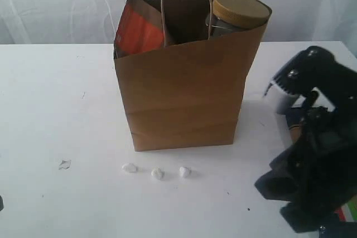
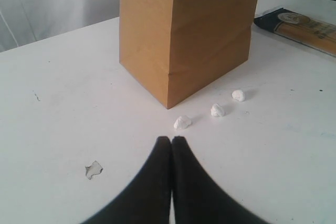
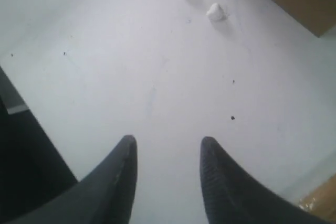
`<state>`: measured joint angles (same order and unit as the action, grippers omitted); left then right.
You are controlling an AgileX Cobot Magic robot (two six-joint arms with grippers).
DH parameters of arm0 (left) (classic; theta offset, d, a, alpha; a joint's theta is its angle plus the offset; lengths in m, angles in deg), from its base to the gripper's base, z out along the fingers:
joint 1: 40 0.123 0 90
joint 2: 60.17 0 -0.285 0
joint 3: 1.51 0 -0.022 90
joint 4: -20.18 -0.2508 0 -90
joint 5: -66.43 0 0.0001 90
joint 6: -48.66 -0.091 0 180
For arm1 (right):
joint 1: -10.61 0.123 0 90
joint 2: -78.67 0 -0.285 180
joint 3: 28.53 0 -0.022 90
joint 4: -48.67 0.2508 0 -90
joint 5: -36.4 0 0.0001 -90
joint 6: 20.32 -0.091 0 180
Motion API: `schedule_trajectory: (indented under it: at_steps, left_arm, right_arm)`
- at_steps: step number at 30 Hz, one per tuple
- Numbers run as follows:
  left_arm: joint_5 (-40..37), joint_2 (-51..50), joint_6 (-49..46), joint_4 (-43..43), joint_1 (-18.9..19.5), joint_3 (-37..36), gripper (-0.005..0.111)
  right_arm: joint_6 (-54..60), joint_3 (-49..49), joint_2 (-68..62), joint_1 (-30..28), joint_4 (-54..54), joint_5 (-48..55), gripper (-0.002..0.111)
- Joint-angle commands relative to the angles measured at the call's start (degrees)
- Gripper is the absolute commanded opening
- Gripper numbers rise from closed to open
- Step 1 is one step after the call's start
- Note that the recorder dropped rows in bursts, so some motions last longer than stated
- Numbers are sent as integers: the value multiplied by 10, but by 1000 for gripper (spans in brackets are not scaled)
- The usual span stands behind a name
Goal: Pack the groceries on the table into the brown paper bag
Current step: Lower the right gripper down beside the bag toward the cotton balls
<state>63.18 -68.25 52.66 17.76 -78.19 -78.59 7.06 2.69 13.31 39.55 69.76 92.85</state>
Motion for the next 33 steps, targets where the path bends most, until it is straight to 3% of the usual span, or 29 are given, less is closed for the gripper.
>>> schedule_trajectory:
  at_steps: [1, 10, 19, 33]
  left_arm:
    - [1, 3, 0, 6, -1, -1, 0]
    - [1, 3, 0, 6, -1, -1, 0]
    - [1, 3, 0, 6, -1, -1, 0]
    - [1, 3, 0, 6, -1, -1, 0]
  right_arm:
    - [46, 27, -53, -4, 54, -96, 38]
    - [89, 27, -191, 44, 84, -214, 38]
    - [91, 23, -310, 89, 63, -337, 46]
    - [91, -37, -412, 99, 60, -384, 46]
